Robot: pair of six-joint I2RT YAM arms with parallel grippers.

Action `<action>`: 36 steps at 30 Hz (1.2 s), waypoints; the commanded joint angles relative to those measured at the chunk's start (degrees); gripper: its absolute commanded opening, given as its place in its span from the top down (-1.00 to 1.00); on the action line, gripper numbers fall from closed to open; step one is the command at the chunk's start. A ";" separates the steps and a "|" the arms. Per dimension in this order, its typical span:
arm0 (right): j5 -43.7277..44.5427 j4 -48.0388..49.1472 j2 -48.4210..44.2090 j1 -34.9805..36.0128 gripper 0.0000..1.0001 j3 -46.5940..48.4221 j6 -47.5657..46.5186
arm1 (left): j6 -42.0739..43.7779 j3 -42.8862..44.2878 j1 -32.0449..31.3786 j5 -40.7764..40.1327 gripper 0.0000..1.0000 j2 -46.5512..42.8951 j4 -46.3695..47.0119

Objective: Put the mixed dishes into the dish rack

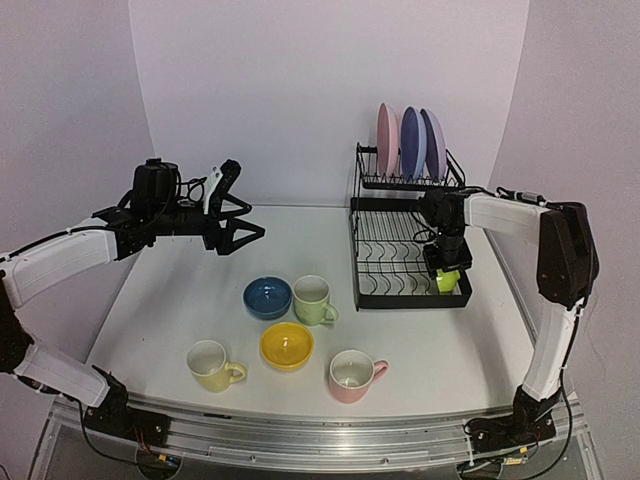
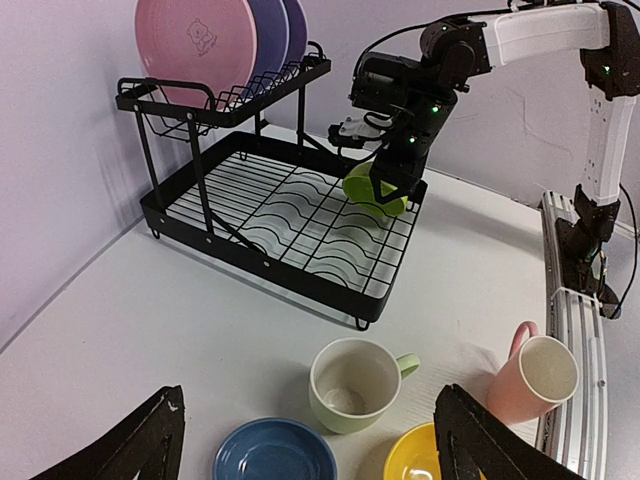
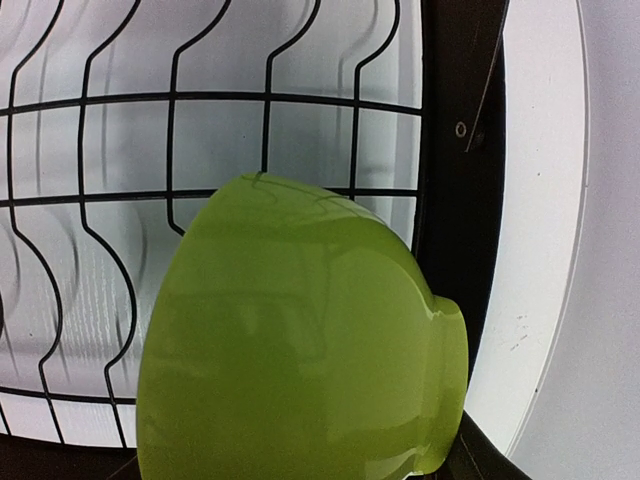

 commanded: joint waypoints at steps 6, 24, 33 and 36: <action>1.84 0.50 -0.76 -0.06 0.44 -1.28 1.19 | 0.56 1.44 -0.07 0.53 -0.72 0.06 0.30; 0.58 0.50 -0.22 -1.26 -0.03 -1.14 2.94 | 0.62 1.43 -0.07 0.91 -0.72 -0.38 -0.23; 0.31 0.60 -0.49 -1.75 -0.39 -0.85 3.08 | 0.78 1.34 -0.07 1.18 -0.72 -0.55 -0.40; 0.70 0.58 -0.57 -1.74 -0.43 -0.81 2.96 | 0.79 1.41 -0.08 1.41 -0.72 -0.56 -0.39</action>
